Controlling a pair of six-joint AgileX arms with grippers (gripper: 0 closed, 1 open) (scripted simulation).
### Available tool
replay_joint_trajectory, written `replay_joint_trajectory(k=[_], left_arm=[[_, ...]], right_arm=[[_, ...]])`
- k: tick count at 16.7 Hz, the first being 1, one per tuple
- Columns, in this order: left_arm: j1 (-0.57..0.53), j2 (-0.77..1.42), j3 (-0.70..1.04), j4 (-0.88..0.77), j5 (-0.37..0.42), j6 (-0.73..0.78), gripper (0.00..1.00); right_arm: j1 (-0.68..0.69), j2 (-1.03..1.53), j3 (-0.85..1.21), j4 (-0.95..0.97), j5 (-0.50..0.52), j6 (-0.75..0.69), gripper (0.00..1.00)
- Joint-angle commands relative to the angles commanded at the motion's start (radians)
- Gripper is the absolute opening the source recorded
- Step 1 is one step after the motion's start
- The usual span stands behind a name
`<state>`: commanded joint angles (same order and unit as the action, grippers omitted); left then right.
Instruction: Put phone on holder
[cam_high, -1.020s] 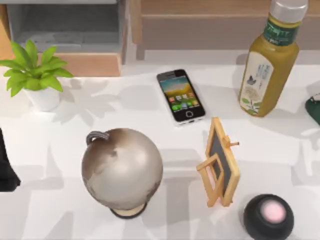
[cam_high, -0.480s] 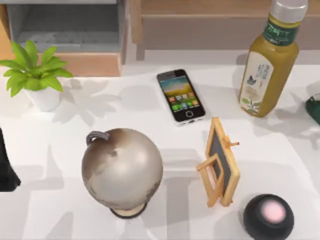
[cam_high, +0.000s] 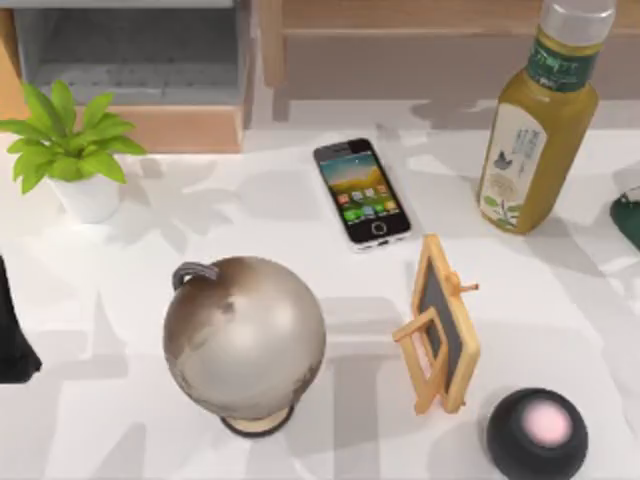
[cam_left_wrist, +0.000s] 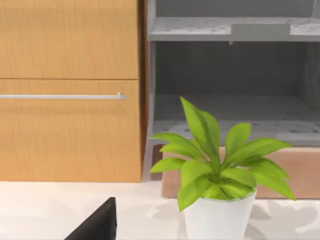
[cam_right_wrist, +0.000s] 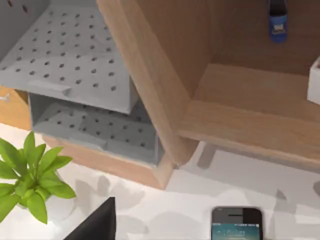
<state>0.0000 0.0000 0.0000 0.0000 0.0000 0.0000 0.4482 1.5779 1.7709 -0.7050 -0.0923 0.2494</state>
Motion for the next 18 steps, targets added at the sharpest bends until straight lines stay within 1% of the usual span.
replay_joint_trajectory(k=[5, 10, 14, 18], left_arm=[[0.0, 0.0, 0.0, 0.0, 0.0, 0.0, 1.0], [0.0, 0.0, 0.0, 0.0, 0.0, 0.0, 1.0], [0.0, 0.0, 0.0, 0.0, 0.0, 0.0, 1.0], [0.0, 0.0, 0.0, 0.0, 0.0, 0.0, 1.0]], right_arm=[[0.089, 0.476, 0.334, -0.233, 0.026, 0.018, 1.0], [0.099, 0.883, 0.628, -0.442, 0.103, 0.005, 1.0], [0.091, 1.038, 0.759, -0.548, 0.141, 0.005, 1.0], [0.09, 1.054, 0.771, -0.561, 0.145, 0.006, 1.0]])
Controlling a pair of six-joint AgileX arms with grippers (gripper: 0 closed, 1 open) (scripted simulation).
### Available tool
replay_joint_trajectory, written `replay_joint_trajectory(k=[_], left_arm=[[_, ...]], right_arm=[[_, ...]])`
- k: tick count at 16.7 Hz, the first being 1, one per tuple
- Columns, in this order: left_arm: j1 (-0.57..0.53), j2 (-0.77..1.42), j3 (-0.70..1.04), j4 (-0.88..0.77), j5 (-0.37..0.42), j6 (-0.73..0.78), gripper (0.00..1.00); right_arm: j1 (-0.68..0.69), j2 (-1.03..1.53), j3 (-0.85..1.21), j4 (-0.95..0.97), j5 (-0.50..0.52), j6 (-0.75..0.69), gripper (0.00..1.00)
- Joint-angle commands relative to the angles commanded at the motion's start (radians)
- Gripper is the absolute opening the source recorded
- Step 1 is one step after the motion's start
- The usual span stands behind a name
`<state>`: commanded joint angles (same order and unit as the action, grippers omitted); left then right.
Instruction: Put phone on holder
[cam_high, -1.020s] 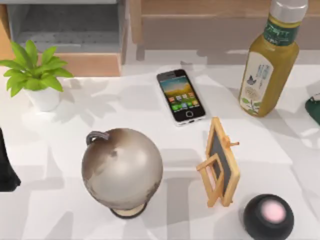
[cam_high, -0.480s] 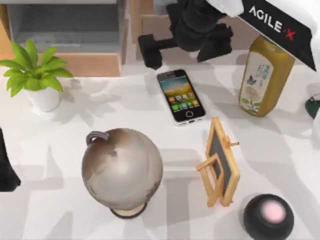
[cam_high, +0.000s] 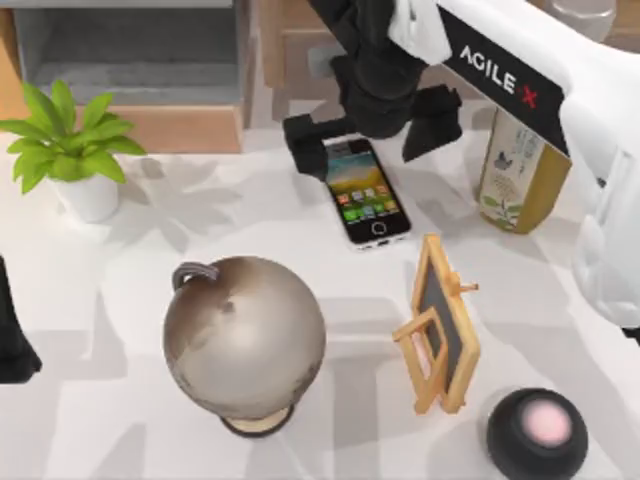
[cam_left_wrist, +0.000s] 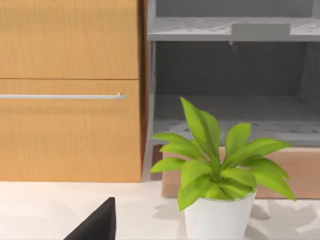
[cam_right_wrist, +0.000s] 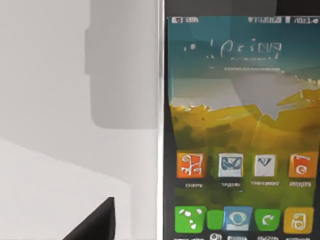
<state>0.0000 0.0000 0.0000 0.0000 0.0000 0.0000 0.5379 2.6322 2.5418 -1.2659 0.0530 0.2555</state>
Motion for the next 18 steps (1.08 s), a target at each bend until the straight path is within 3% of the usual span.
replay_joint_trajectory(k=[15, 18], left_arm=[[0.0, 0.0, 0.0, 0.0, 0.0, 0.0, 1.0], [0.0, 0.0, 0.0, 0.0, 0.0, 0.0, 1.0]], right_arm=[[-0.006, 0.127, -0.063, 0.19, 0.001, -0.006, 1.0], [-0.006, 0.127, -0.063, 0.19, 0.001, -0.006, 0.77]])
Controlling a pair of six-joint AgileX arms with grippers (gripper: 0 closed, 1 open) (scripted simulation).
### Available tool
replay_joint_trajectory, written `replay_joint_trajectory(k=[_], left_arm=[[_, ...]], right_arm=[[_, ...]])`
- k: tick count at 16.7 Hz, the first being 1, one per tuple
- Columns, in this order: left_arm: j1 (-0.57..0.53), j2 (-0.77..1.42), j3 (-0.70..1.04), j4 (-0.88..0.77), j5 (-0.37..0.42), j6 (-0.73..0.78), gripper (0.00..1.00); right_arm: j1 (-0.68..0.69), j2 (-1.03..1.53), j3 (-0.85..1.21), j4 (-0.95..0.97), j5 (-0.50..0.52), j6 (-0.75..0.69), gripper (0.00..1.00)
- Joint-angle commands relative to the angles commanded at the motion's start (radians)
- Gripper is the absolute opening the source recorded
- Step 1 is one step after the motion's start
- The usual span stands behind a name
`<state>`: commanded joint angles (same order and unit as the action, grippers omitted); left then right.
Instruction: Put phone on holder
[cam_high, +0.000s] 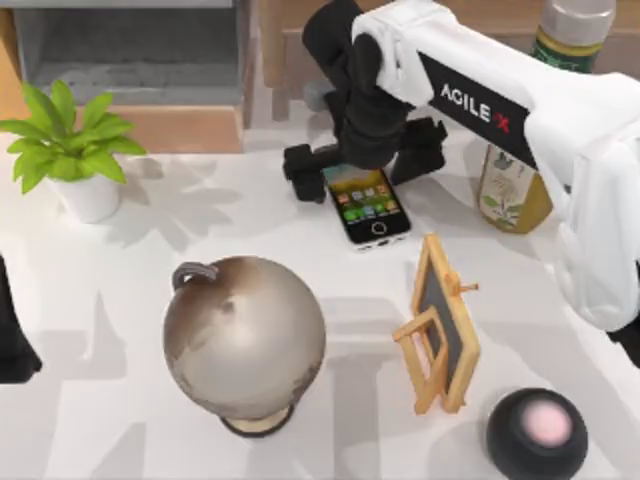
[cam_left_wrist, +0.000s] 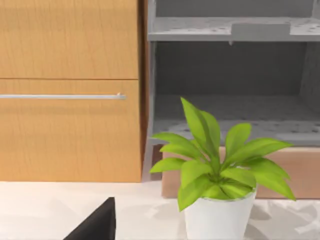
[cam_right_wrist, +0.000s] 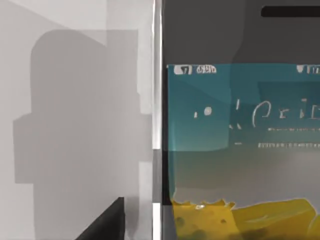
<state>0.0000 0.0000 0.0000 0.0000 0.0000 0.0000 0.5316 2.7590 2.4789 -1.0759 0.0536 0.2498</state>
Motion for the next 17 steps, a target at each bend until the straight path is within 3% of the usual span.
replay_joint_trajectory(k=[10, 17], left_arm=[[0.0, 0.0, 0.0, 0.0, 0.0, 0.0, 1.0], [0.0, 0.0, 0.0, 0.0, 0.0, 0.0, 1.0]], right_arm=[[0.0, 0.0, 0.0, 0.0, 0.0, 0.0, 0.02], [0.0, 0.0, 0.0, 0.0, 0.0, 0.0, 0.0]])
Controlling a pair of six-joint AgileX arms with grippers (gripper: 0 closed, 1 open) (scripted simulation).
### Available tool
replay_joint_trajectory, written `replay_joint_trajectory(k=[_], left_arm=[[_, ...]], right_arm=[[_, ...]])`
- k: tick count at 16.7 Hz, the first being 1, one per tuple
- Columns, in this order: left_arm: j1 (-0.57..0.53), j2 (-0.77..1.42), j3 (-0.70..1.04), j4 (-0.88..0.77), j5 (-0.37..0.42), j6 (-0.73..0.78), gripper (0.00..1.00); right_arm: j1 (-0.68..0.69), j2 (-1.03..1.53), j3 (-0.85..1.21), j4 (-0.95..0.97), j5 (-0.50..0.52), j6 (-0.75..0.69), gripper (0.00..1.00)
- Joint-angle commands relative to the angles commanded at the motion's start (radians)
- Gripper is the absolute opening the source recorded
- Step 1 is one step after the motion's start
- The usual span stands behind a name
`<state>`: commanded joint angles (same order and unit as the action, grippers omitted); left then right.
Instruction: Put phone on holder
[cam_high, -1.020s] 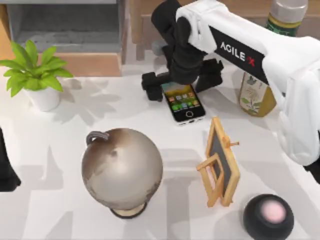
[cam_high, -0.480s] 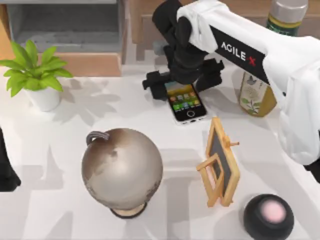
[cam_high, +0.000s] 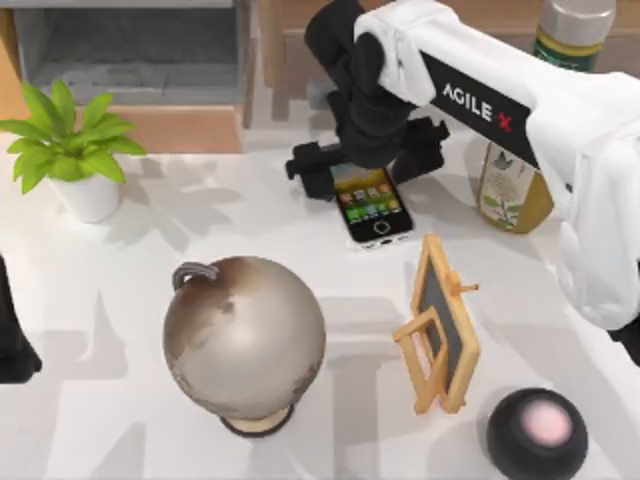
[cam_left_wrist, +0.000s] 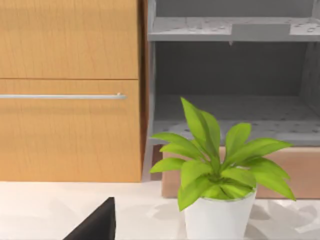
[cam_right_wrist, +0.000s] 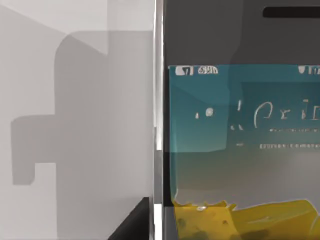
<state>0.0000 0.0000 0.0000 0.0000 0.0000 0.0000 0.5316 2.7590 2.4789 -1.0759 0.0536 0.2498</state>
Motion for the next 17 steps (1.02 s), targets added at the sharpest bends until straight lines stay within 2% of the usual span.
replay_joint_trajectory(k=[13, 17], left_arm=[[0.0, 0.0, 0.0, 0.0, 0.0, 0.0, 1.0], [0.0, 0.0, 0.0, 0.0, 0.0, 0.0, 1.0]], right_arm=[[0.003, -0.044, 0.069, -0.1, 0.014, 0.001, 0.0], [0.018, -0.128, 0.024, -0.079, -0.036, -0.012, 0.0]])
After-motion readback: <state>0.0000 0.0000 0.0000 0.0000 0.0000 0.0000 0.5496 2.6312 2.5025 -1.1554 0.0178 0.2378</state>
